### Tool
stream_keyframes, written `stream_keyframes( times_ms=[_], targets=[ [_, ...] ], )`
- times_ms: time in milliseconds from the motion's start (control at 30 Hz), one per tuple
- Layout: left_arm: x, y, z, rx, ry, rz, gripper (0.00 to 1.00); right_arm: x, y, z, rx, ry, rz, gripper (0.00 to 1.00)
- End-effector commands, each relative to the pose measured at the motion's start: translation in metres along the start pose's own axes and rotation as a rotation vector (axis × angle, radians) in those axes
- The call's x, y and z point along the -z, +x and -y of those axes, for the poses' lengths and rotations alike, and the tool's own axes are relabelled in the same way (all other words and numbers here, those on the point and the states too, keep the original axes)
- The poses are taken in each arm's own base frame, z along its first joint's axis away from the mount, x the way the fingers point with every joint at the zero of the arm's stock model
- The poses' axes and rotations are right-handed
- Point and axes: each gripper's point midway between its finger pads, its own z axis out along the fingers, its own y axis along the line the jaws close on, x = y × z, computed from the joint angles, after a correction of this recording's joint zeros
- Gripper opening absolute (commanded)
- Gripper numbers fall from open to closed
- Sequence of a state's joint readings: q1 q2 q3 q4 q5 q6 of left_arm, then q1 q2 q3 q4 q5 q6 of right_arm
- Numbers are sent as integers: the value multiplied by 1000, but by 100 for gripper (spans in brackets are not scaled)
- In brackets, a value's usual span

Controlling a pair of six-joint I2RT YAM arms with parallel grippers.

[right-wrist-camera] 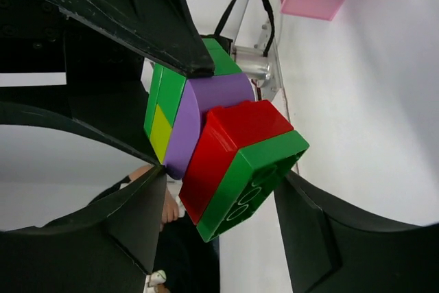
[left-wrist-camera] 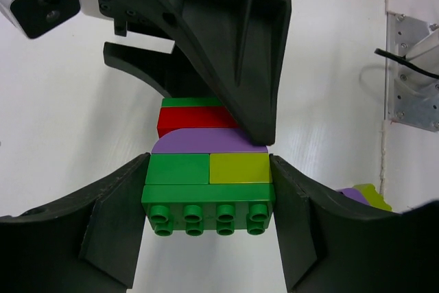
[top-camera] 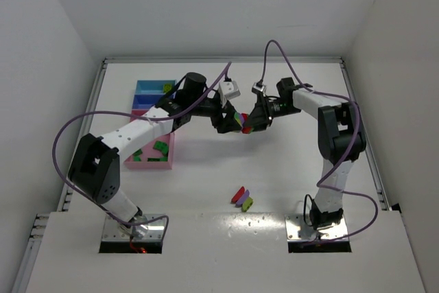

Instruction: Sort the legos into containers by color

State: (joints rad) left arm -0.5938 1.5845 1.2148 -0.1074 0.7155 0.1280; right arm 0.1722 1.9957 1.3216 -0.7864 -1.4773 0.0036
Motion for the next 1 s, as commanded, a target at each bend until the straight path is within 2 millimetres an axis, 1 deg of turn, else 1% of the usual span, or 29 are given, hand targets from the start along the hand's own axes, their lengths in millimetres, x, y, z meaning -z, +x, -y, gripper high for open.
stream_keyframes(
  times_ms=[0,67,133,167,200,233,267,400,433,467,500,533,633,700,767,800,833,867,900,933,967],
  targets=[
    [1,-40,0,-81,18,103,17,-2,-6,-36,71,-123,4,62],
    [1,-40,0,-81,18,103,17,-5,-4,-37,71,-126,-5,48],
    [1,-39,-1,-80,9,101,17,-4,-4,-40,81,-126,-5,32],
    [1,-39,-1,-80,9,101,17,-4,-4,-40,81,-126,-5,13],
    [1,-39,-2,-89,9,101,17,-4,-4,-40,81,-126,-5,5],
    [1,-34,-3,-81,2,91,17,-4,-4,-39,94,-126,-4,0],
    [1,-34,-3,-96,1,91,17,-1,-5,-42,93,-123,6,0],
    [2,-14,-9,-107,-38,44,16,11,-9,-46,119,-111,42,0],
    [7,-18,-11,-121,-49,53,16,16,-9,-48,123,-107,55,0],
    [8,-7,-11,-119,-58,29,16,19,-10,-47,123,-104,64,0],
    [8,-2,-12,-113,-65,20,16,19,-8,-49,126,-104,64,0],
    [8,8,-11,-110,-60,-1,16,27,-12,-50,155,-95,89,0],
    [11,21,-15,-124,-93,-35,16,37,-13,-46,166,-85,120,0],
    [8,40,-15,-132,-94,-87,16,43,-14,-41,204,-55,143,0],
    [10,52,-18,-125,-122,-122,16,46,-12,-33,222,1,143,0],
    [9,65,-19,-113,-121,-153,16,47,-13,-28,237,43,133,0],
    [9,65,-19,-112,-121,-154,16,47,-11,-29,251,57,129,0],
    [8,73,-20,-97,-124,-178,16,48,-11,-29,260,70,127,0],
    [4,87,-18,-74,-114,-219,16,48,-11,-27,271,81,124,0],
    [5,91,-17,-75,-109,-232,17,48,-10,-25,270,95,120,0],
    [3,102,-20,-57,-117,-265,19,49,-9,-23,291,123,113,0]
  ],
)
